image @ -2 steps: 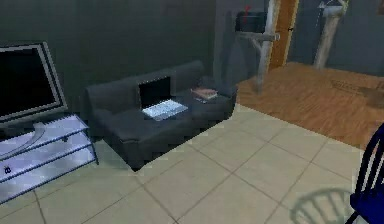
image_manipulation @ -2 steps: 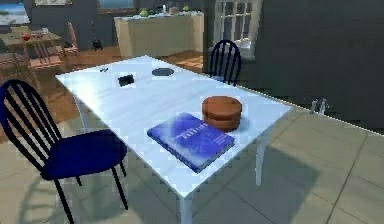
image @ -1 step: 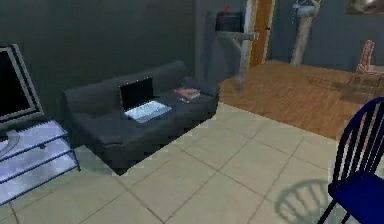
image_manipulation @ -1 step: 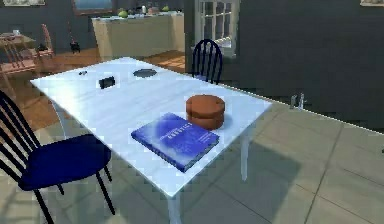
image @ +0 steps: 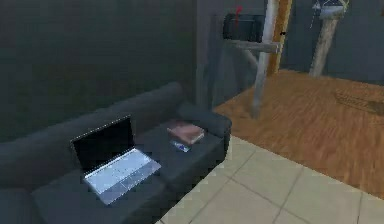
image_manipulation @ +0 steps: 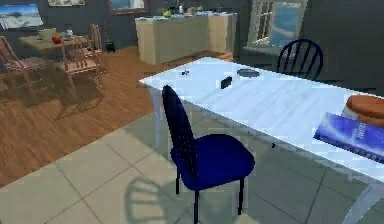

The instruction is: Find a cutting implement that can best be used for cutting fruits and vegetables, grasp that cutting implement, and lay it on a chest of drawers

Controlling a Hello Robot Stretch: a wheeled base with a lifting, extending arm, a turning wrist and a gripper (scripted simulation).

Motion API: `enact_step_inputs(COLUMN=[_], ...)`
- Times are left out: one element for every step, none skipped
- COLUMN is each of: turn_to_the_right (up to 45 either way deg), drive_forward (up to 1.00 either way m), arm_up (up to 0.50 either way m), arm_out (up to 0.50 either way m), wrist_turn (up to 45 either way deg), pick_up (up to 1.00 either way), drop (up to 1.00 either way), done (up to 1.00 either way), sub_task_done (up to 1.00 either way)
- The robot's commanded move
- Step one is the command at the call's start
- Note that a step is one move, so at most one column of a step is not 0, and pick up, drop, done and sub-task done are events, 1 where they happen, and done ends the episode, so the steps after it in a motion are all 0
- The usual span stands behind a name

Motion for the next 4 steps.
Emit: enact_step_inputs(turn_to_the_right=[39.0,0.0,0.0,3.0], drive_forward=[0.0,1.0,1.0,0.0], arm_up=[0.0,0.0,0.0,0.0], arm_out=[0.0,0.0,0.0,0.0], wrist_turn=[0.0,0.0,0.0,0.0], pick_up=[0.0,0.0,0.0,0.0], drop=[0.0,0.0,0.0,0.0], done=[0.0,0.0,0.0,0.0], sub_task_done=[0.0,0.0,0.0,0.0])
